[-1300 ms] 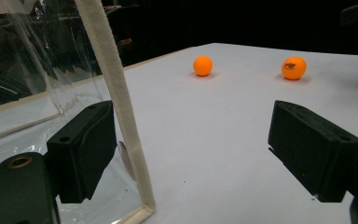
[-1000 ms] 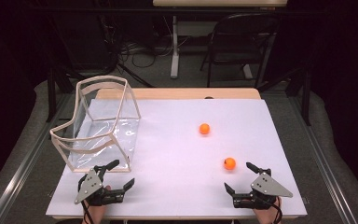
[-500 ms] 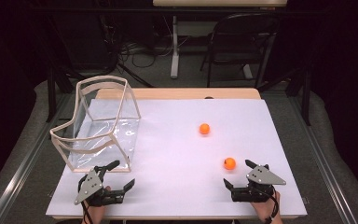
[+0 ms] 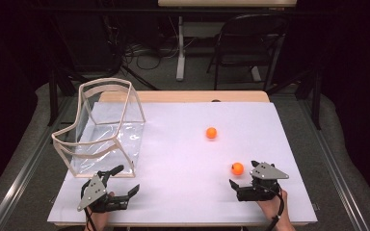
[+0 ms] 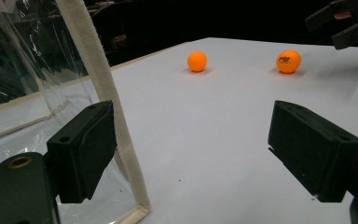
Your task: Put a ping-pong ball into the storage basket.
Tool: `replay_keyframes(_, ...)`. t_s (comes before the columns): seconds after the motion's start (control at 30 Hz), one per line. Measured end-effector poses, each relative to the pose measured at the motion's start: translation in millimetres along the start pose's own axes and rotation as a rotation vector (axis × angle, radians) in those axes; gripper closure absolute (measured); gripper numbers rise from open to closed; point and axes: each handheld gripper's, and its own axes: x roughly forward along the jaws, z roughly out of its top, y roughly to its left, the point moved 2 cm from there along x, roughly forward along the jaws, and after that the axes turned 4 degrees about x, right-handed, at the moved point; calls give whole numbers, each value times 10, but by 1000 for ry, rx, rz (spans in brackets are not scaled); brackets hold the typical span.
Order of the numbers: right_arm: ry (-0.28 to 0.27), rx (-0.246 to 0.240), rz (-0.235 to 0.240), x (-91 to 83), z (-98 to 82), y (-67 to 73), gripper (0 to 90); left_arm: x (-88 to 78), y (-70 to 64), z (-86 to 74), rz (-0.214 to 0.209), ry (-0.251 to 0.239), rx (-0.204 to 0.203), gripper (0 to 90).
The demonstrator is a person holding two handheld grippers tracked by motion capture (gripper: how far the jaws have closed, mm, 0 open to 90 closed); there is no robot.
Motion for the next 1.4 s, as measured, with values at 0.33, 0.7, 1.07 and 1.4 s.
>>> replay_keyframes(0.33,82,8,9,177,91,-81,0,13,-4,1,-2,0,-3,158)
replay_keyframes(0.7,140,24,18,303,153,-140,0,8,8,1,-3,-2,-7,158)
replay_keyframes(1.07,232,43,32,463,169,-162,0,8,9,-1,-2,0,-12,158)
replay_keyframes(1.4,278,52,-3,501,134,-168,143,0,5,5,-3,-4,-10,158)
